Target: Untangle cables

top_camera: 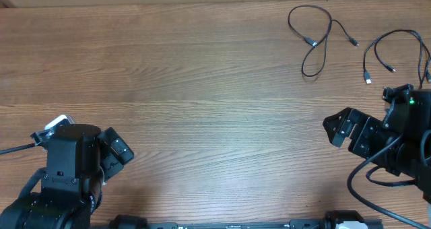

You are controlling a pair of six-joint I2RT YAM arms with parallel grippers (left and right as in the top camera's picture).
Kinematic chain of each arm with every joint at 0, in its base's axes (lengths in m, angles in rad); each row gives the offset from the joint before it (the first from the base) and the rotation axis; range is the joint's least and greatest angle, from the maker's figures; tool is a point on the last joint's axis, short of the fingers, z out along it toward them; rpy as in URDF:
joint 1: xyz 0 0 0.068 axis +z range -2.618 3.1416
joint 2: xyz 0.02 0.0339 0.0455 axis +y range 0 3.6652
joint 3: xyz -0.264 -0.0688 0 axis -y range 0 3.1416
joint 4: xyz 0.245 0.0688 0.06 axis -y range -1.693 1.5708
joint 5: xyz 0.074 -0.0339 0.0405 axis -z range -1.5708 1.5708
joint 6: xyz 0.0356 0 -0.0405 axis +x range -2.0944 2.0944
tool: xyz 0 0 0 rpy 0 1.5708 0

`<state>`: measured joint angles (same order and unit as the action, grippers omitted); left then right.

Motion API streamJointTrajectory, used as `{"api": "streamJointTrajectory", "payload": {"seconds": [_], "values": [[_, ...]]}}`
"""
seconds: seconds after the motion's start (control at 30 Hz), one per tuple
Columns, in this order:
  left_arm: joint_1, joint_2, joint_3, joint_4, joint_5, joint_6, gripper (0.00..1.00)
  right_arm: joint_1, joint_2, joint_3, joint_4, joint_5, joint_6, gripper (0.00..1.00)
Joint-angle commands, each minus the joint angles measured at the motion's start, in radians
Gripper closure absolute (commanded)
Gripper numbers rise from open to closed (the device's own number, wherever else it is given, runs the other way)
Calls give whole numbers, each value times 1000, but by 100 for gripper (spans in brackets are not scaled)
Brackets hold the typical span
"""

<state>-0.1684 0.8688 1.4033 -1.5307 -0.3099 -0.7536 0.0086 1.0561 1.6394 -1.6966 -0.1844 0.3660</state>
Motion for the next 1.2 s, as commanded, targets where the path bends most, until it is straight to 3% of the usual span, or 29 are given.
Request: {"api": "streamJointTrajectory", "payload": {"seconds": [0.0,0.33,0.8,1.17], "values": [[5,0,12,1,0,-13,0,5,10,-4,3,-8,1,0],[5,0,12,1,0,-13,0,5,-11,-4,4,-8,1,0],[5,0,12,1,0,-13,1,5,-168,-13,3,-8,1,0],[5,0,12,1,0,-13,1,3,-344,-240,3,-8,1,0]]}}
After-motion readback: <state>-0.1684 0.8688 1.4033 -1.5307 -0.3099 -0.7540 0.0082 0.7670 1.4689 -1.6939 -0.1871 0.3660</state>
